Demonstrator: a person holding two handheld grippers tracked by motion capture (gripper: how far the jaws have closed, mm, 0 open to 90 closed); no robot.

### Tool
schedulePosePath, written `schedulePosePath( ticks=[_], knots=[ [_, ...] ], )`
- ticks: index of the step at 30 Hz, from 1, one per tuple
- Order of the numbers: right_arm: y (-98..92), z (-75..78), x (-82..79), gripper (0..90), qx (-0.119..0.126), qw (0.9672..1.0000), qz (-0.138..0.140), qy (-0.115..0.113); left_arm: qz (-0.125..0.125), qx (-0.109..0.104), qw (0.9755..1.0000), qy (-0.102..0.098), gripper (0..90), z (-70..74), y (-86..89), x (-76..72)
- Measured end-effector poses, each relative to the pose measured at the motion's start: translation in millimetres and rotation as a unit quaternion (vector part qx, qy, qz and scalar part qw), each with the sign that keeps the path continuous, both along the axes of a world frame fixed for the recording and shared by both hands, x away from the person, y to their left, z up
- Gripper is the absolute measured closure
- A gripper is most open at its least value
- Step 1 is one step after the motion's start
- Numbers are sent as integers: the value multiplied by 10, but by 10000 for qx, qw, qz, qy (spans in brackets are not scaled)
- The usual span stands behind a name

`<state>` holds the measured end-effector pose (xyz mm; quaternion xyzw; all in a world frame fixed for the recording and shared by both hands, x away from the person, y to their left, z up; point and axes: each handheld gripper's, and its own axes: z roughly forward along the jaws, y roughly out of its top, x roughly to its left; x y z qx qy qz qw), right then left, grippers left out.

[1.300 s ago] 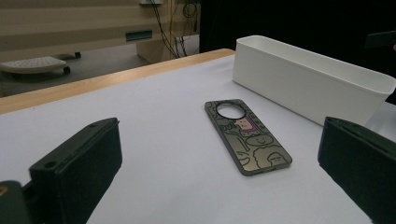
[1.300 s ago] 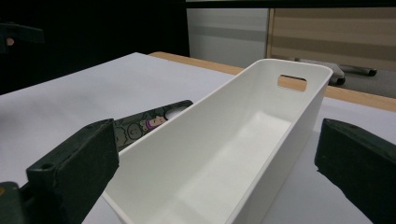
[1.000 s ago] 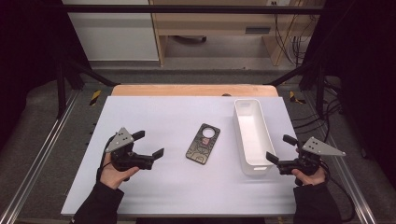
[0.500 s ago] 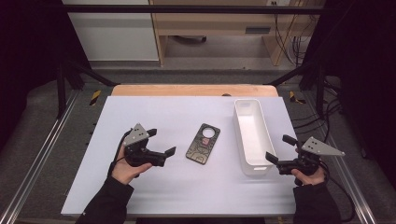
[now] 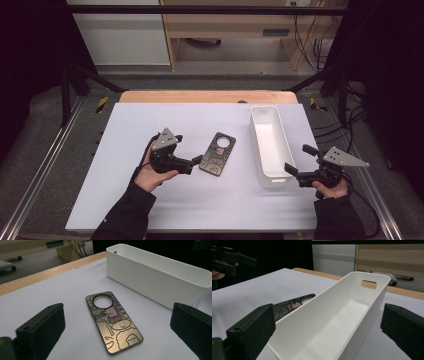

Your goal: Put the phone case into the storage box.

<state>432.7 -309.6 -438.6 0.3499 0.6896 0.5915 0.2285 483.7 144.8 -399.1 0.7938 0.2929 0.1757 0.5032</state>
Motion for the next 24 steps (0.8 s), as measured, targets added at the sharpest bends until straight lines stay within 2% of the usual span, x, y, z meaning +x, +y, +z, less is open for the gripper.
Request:
schedulePosePath(
  ticks=[5, 12, 24],
  knots=[
    [-1, 2, -2, 4, 5, 10000, 4, 3, -22, 1, 10000, 40, 0, -9, -103, 38],
    [-1, 0, 0, 4, -8, 10000, -2, 2, -55, 121, 9998, 146, 0, -48, -274, 124],
    [6, -3, 3, 4, -12, 10000, 13, 11, -11, 274, 9992, 288, 0, -130, -424, 244]
  ],
)
